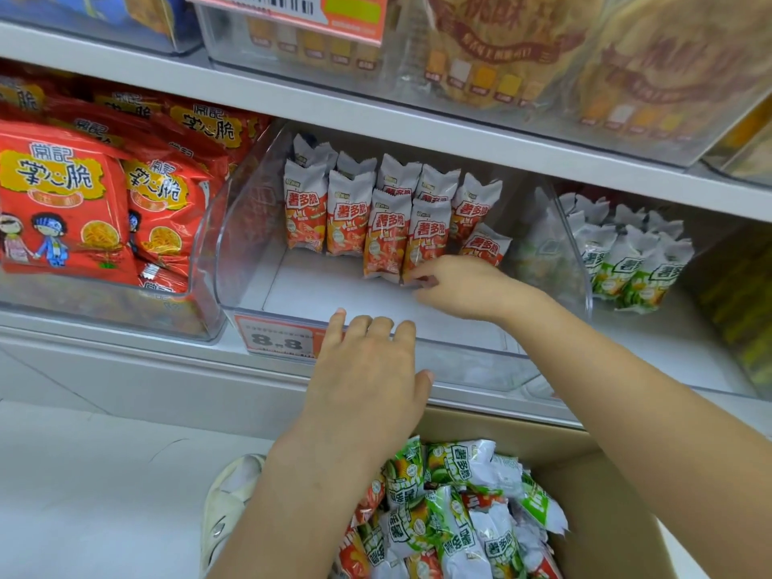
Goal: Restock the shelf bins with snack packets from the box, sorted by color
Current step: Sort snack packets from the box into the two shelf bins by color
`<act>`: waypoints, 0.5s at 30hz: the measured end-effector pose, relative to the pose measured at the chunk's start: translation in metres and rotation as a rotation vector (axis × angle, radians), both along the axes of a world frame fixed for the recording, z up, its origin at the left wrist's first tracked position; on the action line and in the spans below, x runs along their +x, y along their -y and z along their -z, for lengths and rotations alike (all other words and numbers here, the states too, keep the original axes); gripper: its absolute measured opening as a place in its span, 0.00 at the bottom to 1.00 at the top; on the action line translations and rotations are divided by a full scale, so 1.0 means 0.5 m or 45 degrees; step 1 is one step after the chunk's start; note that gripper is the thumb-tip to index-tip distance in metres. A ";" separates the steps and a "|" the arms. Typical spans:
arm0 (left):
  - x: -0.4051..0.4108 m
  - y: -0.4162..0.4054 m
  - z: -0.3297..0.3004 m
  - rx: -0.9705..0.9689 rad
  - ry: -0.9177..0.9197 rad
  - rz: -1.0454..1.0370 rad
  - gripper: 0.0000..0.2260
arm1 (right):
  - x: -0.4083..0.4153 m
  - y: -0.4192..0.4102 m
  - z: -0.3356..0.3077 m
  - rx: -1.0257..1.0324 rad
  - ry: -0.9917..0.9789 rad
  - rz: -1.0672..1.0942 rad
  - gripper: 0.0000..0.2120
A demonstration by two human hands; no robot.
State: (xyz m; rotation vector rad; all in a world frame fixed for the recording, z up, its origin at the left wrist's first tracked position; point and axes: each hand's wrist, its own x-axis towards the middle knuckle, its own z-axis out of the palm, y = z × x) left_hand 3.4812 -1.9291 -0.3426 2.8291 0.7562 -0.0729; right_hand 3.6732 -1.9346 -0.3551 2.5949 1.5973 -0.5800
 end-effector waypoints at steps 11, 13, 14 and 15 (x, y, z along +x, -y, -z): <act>-0.004 -0.001 -0.001 -0.008 0.009 -0.005 0.26 | 0.067 -0.020 0.029 0.493 -0.463 1.101 0.09; -0.005 -0.002 0.000 -0.002 0.013 0.001 0.26 | 0.076 -0.036 0.032 0.398 -0.345 1.069 0.18; -0.006 -0.001 0.000 0.006 0.013 0.003 0.26 | 0.080 -0.040 0.034 0.384 -0.351 1.079 0.21; -0.006 -0.002 0.000 0.014 0.013 0.004 0.26 | 0.085 -0.043 0.039 0.378 -0.361 1.110 0.26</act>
